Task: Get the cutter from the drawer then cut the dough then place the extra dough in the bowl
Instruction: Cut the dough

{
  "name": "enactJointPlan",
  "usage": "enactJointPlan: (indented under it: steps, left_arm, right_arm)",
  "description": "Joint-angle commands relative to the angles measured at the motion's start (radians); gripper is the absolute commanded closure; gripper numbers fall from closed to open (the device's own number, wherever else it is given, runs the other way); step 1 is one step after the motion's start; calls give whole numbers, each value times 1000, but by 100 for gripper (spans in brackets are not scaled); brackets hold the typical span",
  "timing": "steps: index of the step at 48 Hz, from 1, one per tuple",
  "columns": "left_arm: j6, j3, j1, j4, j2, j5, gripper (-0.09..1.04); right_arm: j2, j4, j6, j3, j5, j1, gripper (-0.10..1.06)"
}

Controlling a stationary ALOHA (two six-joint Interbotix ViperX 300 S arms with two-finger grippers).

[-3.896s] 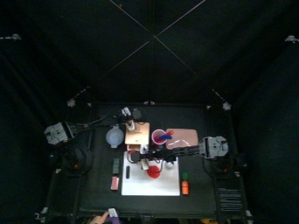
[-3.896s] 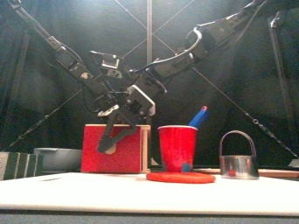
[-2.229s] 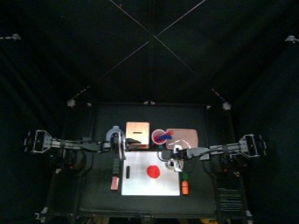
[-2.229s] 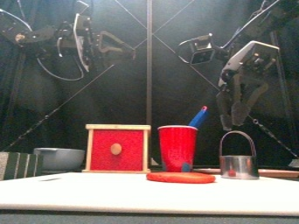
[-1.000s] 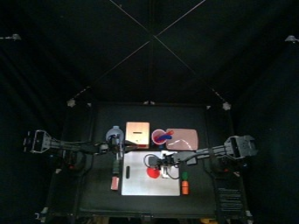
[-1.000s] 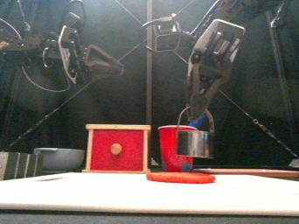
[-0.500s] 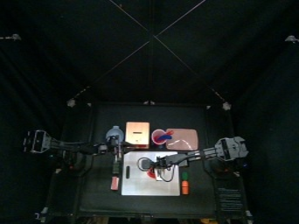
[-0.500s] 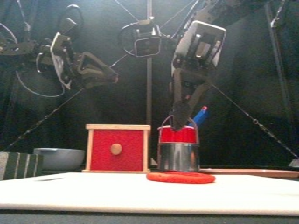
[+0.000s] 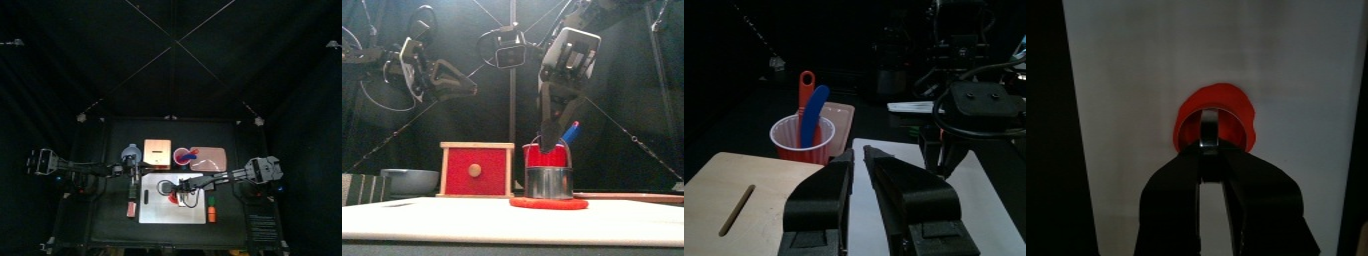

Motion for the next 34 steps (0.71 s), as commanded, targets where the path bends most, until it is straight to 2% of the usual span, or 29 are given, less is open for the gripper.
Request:
enactJointPlan:
  steps: [1, 11, 22, 25, 28, 34]
  left_arm:
    - [-2, -12, 2, -2, 0, -9, 34]
    - [-3, -12, -2, -23, 0, -9, 34]
    - [-3, -26, -11, -26, 32, -5, 34]
    - [-5, -38, -32, -26, 52, -5, 34]
    - [-2, -58, -57, -25, 75, -5, 34]
    - [2, -107, -107, -23, 138, -5, 33]
  right_arm:
    - [-11, -3, 2, -15, -18, -3, 48]
    - [-26, 2, 3, -12, -26, -3, 22]
    - [-117, -38, 3, 41, -66, 5, 21]
    - [-166, -72, -11, 94, -141, 5, 21]
    - [-224, -126, 2, 169, -253, 5, 20]
    - [-318, -173, -2, 321, -474, -11, 20]
